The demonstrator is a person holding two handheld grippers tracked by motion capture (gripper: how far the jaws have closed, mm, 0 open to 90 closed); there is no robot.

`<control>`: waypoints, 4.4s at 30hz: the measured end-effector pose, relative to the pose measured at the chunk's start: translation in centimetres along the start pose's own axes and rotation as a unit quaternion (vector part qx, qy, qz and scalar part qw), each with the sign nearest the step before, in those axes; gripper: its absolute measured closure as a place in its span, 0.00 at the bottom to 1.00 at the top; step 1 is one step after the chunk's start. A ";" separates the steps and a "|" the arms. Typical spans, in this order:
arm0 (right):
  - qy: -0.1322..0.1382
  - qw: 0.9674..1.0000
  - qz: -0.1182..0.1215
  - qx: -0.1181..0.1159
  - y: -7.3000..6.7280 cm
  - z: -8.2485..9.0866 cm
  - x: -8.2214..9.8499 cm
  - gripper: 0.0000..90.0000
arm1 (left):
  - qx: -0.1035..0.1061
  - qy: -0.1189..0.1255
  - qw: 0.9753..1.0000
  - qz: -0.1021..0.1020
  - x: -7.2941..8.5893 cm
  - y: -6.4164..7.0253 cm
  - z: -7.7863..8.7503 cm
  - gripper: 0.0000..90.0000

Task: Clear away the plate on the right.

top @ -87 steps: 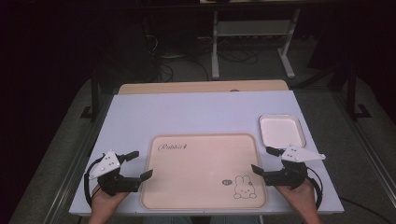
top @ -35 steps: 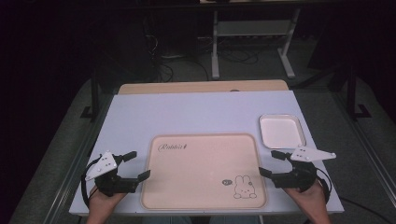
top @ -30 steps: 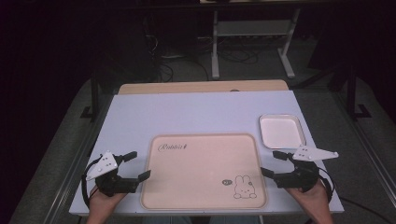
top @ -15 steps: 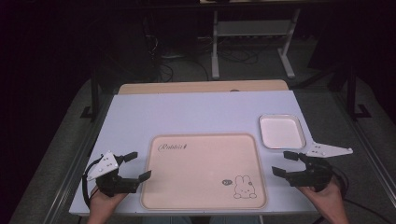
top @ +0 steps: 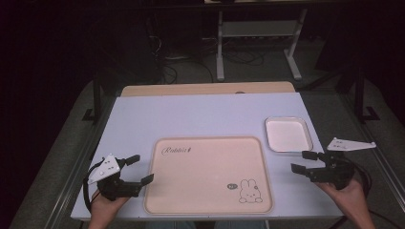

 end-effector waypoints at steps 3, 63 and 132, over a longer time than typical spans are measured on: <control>-0.006 1.000 -0.008 0.009 0.8 0.4 -0.5 0.22 | -0.001 0.001 1.000 -0.002 0.0 0.0 0.1 0.16; -0.102 0.958 -0.262 0.052 14.9 -1.8 -8.7 0.46 | 0.010 -0.010 1.000 -0.002 0.3 -0.2 -0.1 0.16; -0.100 0.911 -0.393 0.081 17.3 -5.0 -6.0 0.98 | 0.016 -0.013 1.000 -0.007 0.2 0.0 -0.2 0.16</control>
Point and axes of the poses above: each handheld gripper's, and its own axes: z roughly backward along the jaws, x roughly out of its underside, y roughly to its right, the point moved 3 cm from there along -z, roughly forward along the jaws, and after that the axes turned 13 degrees about -z, right-handed, at the moved point
